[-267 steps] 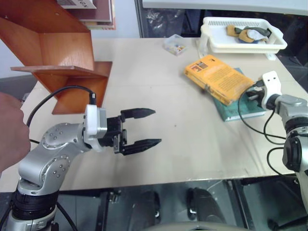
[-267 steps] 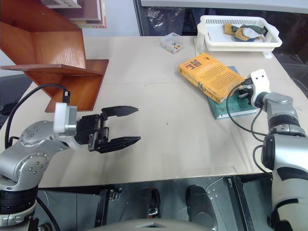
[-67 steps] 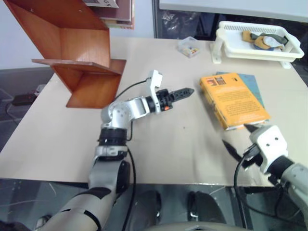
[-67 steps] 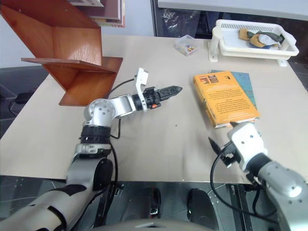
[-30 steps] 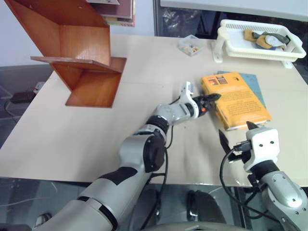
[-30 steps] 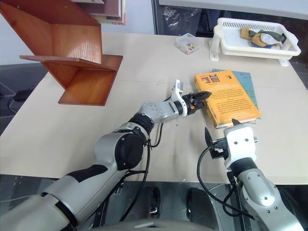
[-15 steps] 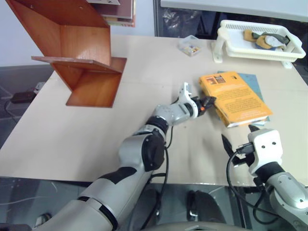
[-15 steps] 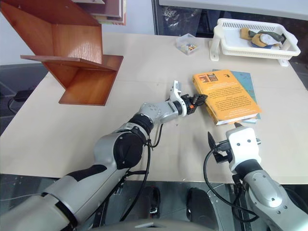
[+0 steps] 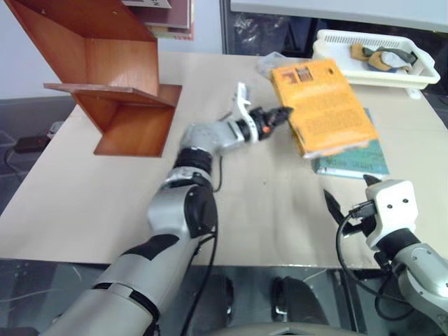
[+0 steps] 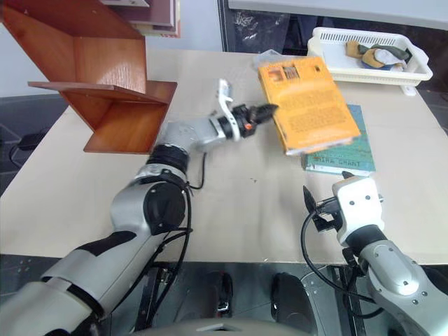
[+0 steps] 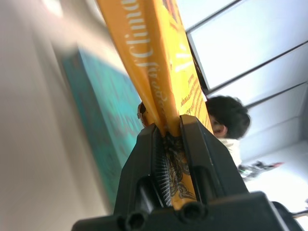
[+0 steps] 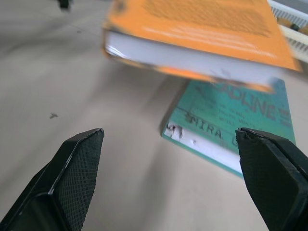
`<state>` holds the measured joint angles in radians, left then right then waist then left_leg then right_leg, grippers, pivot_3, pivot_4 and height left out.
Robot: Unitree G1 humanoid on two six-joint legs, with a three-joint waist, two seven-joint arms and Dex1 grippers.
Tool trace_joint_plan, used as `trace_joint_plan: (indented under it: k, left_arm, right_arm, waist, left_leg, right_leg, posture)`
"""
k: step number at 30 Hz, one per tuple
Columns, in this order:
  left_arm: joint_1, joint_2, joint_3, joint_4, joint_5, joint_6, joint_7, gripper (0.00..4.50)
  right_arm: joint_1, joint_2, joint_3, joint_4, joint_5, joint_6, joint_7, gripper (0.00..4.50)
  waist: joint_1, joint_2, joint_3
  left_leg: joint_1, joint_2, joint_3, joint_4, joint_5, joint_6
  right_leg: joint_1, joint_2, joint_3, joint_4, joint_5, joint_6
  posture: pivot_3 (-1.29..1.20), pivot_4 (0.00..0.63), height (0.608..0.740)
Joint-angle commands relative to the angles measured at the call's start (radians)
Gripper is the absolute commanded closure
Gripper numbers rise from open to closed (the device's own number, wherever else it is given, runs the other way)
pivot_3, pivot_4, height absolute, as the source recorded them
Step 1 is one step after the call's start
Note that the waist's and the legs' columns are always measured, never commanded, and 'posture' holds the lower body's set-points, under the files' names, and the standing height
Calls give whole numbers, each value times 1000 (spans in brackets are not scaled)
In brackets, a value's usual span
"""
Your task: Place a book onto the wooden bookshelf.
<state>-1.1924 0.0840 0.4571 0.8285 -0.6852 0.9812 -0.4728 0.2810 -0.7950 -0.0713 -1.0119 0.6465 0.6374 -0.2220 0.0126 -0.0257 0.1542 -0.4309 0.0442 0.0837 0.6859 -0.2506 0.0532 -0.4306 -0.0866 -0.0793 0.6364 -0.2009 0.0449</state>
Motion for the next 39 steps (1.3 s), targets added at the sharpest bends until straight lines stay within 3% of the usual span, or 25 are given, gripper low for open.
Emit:
trace_joint_plan:
  k: [1,4,8,13,19,25,30,35,39]
  left_arm:
    - [85,46,-175,-309,45,-3,-103,4354]
    - [188,166,-337,-519,143,-122,-211,4354]
    - [313,386,-495,-734,361,-508,-373,4354]
    - [381,614,-533,-813,591,-1037,-471,4354]
    - [384,753,-459,-796,696,-1343,-420,4354]
    - [305,899,-364,-737,671,-1519,-442,4354]
    - [255,1011,-364,-631,607,-1596,-545,4354]
    - [372,1200,-289,-550,561,-1565,-681,4354]
    - [471,1312,-270,-443,636,-1587,-675,4354]
  right_arm:
    - [-27,1,-76,-33,20,34,68,0]
    - [-62,-1,-93,0,21,45,141,0]
    - [-134,-4,-102,71,17,43,247,0]
    - [-197,-5,-113,135,25,20,388,0]
    - [-286,0,-97,226,8,-8,526,0]
    - [-386,37,-66,303,-2,-29,614,0]
    - [-428,56,-40,335,-39,-50,663,0]
    - [-482,82,-27,348,-48,-69,704,0]
    - [-548,108,-2,356,-38,-70,740,0]
  waist:
    - [3,0,0]
    - [3,0,0]
    - [-5,1,1]
    - [6,2,1]
    - [8,2,1]
    - [1,1,3]
    - [3,1,3]
    - [-6,2,4]
    - [-12,3,4]
  left_leg:
    - [0,0,0,0,1,-1]
    - [0,0,0,1,2,-3]
    - [2,1,3,1,1,-1]
    - [2,2,4,1,0,0]
    - [1,1,4,2,0,1]
    - [1,2,4,2,0,1]
    - [1,3,6,2,0,0]
    - [2,3,10,2,0,0]
    - [1,4,11,2,0,0]
  right_leg:
    - [0,0,0,0,1,-2]
    - [0,0,0,1,1,-2]
    - [-1,1,3,2,1,-3]
    - [-1,1,3,2,-1,-7]
    - [-1,0,3,1,-1,-7]
    - [-1,1,3,2,1,-3]
    - [-2,1,3,2,1,-2]
    - [-2,1,4,3,-1,1]
    - [-5,2,6,5,-1,1]
  posture:
    - [0,150,740]
    - [0,150,740]
    - [0,150,740]
    - [0,150,740]
    - [0,150,740]
    - [0,150,740]
    - [0,150,740]
    - [0,150,740]
    - [0,150,740]
